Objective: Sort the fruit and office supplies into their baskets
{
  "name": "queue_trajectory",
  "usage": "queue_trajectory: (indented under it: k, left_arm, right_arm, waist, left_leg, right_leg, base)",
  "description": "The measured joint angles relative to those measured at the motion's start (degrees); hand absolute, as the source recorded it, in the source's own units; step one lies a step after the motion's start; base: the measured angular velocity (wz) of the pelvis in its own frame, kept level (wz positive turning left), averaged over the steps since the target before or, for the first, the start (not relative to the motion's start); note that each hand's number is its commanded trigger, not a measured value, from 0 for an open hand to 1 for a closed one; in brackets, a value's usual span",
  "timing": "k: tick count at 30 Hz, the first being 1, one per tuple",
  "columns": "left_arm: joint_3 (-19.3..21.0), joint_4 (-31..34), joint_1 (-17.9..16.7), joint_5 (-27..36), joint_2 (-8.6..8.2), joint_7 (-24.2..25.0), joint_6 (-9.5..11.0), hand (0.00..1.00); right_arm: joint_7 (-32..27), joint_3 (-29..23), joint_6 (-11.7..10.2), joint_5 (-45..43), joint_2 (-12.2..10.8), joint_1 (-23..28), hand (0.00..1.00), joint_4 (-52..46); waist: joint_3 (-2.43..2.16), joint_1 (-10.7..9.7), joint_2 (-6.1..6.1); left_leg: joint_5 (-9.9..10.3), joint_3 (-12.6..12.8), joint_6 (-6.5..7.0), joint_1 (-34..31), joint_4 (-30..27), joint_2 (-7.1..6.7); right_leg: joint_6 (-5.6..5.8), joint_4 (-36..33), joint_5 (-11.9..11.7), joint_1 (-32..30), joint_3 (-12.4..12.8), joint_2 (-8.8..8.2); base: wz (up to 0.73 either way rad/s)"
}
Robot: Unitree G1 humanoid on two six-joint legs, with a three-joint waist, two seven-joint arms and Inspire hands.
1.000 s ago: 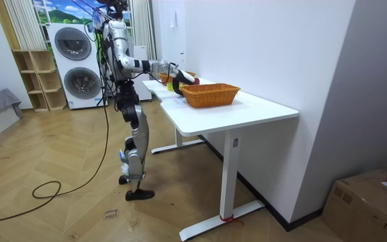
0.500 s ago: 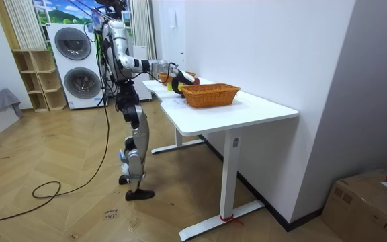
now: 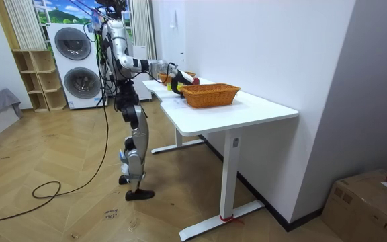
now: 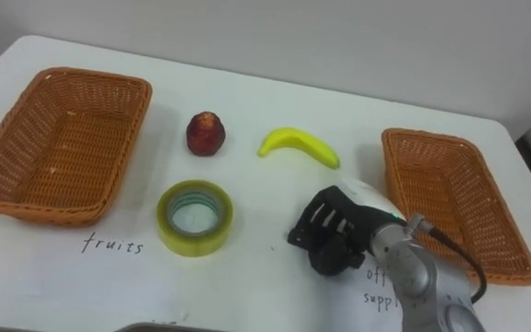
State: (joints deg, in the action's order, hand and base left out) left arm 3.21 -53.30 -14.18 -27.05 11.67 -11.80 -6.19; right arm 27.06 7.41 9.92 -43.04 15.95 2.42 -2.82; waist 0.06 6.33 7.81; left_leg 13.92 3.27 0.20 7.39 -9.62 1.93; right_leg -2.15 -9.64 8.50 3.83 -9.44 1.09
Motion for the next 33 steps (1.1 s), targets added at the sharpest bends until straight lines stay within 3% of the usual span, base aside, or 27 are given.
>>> queue_trajectory:
  k: [10, 15, 18, 25, 33]
  left_arm:
    - [0.06, -0.87, -1.12, -0.01, -0.71, -1.68, 0.52, 0.0]
    - [0.12, -0.85, -1.37, -0.1, -0.85, -1.62, 0.7, 0.0]
    - [0.06, -0.85, -1.84, -0.14, -0.96, -1.49, 0.84, 0.0]
    - [0.06, -0.8, -1.64, -0.12, -1.26, -1.49, 1.6, 0.0]
    - [0.32, -0.81, -1.72, -0.04, -1.9, -1.48, 1.71, 0.0]
  right_arm:
    - [-2.09, -2.19, -2.47, 0.49, -0.03, 0.01, 1.0, -6.08]
    - [-4.1, -4.12, -3.27, 2.08, -0.06, 0.36, 1.0, -8.9]
    - [-5.37, -4.75, -4.34, 2.44, -0.06, 0.53, 1.0, -9.99]
    - [-10.88, -8.68, -6.2, 6.71, -0.02, 0.52, 1.0, -10.01]
    - [-14.59, -9.37, -6.4, 9.4, 0.16, 0.5, 1.0, -9.78]
  waist:
    - [0.66, -0.61, -0.95]
    - [0.53, -0.6, -1.04]
    - [0.17, -1.13, -1.25]
    - [0.16, -1.48, -1.33]
    - [0.1, -1.52, -1.24]
  left_leg:
    - [0.0, -0.07, 0.0, 0.01, 0.08, 0.08]
    - [0.0, 0.36, 0.0, -0.03, 0.16, 0.23]
    - [0.0, 0.64, 0.0, 0.01, 0.15, 0.24]
    - [0.0, 0.73, 0.0, 0.04, 0.07, 0.25]
    - [-0.01, 1.22, -0.01, 0.22, 0.04, 0.27]
  right_leg:
    - [0.01, -0.04, 0.0, 0.09, -0.19, -0.03]
    - [0.0, -0.13, -0.01, 0.08, -0.09, 0.0]
    - [0.0, -0.26, -0.01, 0.07, -0.05, -0.02]
    - [-0.01, -0.28, -0.02, 0.0, -0.01, 0.04]
    - [-0.01, -0.23, -0.02, -0.03, 0.04, 0.02]
  base:
    - [0.0]
    - [0.0]
    - [-0.02]
    - [0.0]
    - [-0.01]
